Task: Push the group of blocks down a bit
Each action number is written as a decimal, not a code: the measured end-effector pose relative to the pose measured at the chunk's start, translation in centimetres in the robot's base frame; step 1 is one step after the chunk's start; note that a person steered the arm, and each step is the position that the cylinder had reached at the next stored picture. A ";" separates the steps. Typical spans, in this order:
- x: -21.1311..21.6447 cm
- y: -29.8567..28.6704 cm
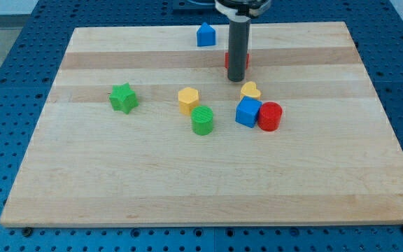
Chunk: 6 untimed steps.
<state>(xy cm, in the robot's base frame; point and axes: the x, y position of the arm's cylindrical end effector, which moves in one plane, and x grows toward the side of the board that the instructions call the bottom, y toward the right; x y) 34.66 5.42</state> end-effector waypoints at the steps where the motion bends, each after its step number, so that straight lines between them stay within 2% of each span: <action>1: -1.0 1.7; 6: -6.7 0.4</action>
